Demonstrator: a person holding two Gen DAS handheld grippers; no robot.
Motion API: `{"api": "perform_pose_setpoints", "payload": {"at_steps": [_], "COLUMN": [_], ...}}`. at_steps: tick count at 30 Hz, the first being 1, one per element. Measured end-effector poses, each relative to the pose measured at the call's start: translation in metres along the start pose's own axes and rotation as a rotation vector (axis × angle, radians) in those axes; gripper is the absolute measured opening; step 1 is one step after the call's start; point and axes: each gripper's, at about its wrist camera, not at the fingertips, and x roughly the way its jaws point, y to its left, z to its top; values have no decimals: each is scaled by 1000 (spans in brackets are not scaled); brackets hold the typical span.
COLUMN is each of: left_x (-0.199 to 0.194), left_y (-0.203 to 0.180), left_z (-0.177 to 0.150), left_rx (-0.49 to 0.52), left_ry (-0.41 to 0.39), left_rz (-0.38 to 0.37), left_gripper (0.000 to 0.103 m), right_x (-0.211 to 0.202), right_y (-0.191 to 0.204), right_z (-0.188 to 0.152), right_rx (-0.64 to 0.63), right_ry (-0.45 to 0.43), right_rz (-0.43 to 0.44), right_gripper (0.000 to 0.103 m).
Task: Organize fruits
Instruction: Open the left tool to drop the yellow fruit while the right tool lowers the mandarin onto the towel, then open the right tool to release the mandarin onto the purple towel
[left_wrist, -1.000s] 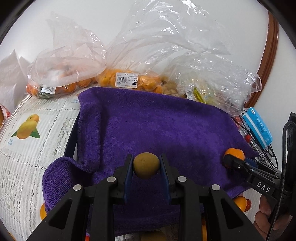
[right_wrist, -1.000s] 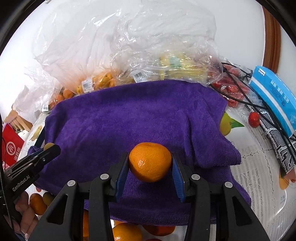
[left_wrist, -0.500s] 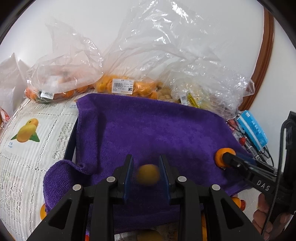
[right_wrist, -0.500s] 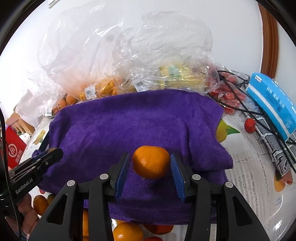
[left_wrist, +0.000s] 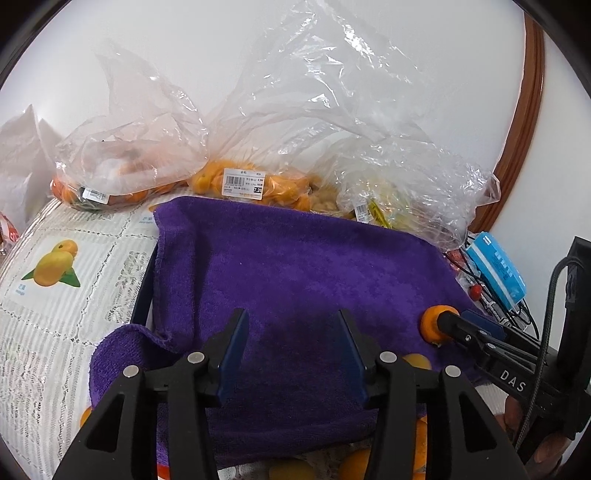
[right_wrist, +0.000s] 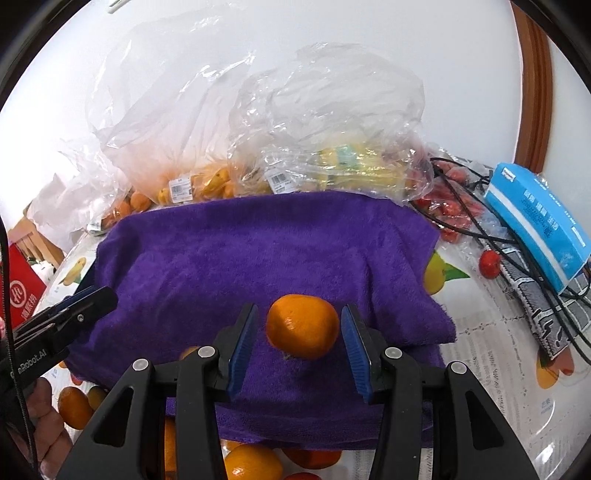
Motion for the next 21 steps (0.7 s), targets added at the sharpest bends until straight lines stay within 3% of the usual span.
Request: {"api": "perform_pose_setpoints", "payload": {"at_steps": [21], "left_x": [-1], "left_y": [4], "left_z": [1], "left_rx": [-22], "left_ry": [-10], "left_rz": [3], "left_gripper": [49], "right_x": [-10], "right_y": [0], "right_z": [2], "right_rx": [21], "right_ry": [-9], "right_rz": [70], "right_gripper": [47]}}
